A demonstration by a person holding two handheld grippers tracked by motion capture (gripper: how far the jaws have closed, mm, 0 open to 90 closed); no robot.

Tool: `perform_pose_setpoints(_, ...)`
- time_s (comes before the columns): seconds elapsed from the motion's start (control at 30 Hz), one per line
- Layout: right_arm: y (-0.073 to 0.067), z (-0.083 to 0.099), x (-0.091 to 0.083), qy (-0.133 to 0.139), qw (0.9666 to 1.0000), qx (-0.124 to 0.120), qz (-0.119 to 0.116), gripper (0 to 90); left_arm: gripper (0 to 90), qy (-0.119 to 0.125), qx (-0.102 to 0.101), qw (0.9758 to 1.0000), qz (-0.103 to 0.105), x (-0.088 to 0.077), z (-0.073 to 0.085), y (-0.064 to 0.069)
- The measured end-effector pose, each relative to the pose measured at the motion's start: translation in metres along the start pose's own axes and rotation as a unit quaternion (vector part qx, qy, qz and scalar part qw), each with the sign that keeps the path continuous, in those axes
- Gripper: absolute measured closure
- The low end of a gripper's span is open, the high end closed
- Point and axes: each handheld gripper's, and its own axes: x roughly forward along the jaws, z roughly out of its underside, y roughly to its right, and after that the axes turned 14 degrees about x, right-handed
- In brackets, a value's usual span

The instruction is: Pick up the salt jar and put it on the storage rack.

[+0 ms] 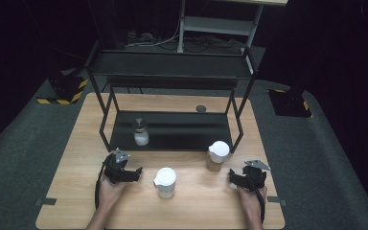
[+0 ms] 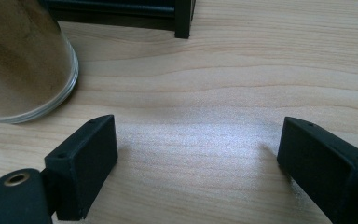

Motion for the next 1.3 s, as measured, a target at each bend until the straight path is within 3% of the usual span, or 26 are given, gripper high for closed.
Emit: perform_pose_setpoints(1.3, 0.0000, 0.0000, 0.0000, 0.000, 1.0000, 0.000, 0.000, 11.8, 10.1, 0.001, -0.002, 1.0000, -0.003, -0.0006, 0.0007, 0.0010)
